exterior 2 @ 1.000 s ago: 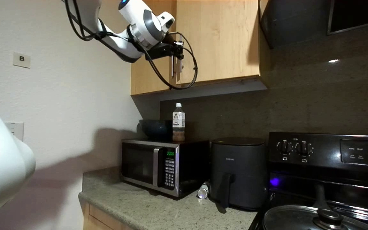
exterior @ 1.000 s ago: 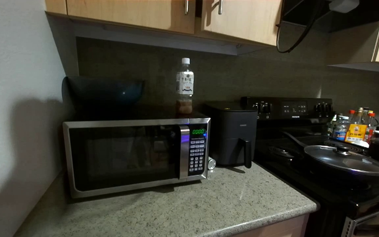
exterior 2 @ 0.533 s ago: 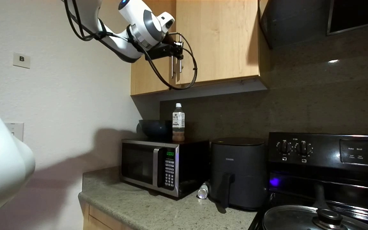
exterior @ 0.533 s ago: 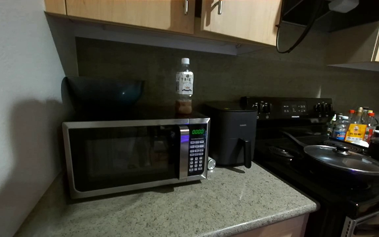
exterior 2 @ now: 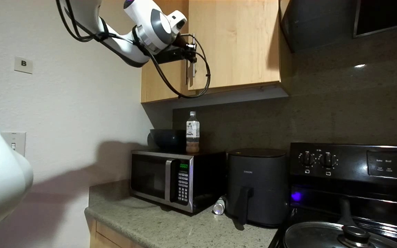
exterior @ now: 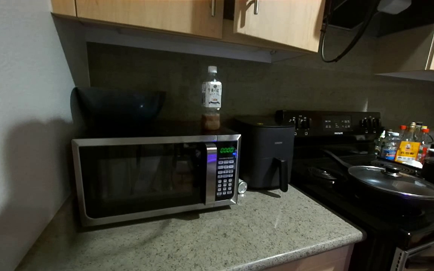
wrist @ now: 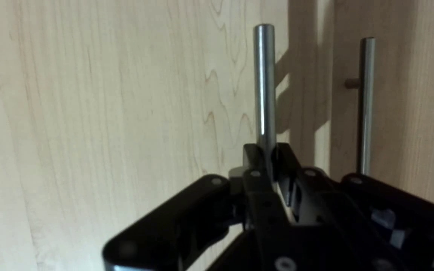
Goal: Open the right door of the cabinet
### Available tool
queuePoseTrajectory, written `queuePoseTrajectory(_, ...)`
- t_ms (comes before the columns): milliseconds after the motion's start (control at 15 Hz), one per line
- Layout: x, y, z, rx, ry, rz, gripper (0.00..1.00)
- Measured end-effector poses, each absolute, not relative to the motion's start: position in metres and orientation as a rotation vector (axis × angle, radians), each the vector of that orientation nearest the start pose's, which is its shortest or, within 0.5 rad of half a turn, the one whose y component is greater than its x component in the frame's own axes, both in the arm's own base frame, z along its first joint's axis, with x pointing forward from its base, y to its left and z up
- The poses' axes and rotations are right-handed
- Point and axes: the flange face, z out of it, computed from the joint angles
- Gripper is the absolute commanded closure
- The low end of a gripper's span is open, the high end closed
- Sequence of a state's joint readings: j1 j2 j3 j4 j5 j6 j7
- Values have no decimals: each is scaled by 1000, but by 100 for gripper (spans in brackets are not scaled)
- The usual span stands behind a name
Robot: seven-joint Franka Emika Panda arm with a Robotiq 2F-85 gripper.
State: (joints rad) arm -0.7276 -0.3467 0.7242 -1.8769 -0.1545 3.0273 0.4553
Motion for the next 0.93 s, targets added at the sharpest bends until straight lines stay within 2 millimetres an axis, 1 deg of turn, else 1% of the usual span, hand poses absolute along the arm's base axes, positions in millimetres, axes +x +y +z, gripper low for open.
queuePoseTrajectory(200, 481, 95, 775, -2338, 215, -2090, 93)
queuePoseTrajectory(267, 471, 94, 773, -2329, 222, -2103, 86)
queuePoseTrajectory(467, 445, 90, 769, -2317, 243, -2127, 86)
queuePoseTrajectory(600, 438, 89, 768, -2318, 252, -2136, 86)
queuePoseTrajectory(733, 436, 89, 768, -2319, 254, -2138, 86)
queuePoseTrajectory(800, 436, 89, 768, -2319, 254, -2139, 93)
queuePoseTrajectory(933, 437, 92, 768, -2323, 239, -2140, 93)
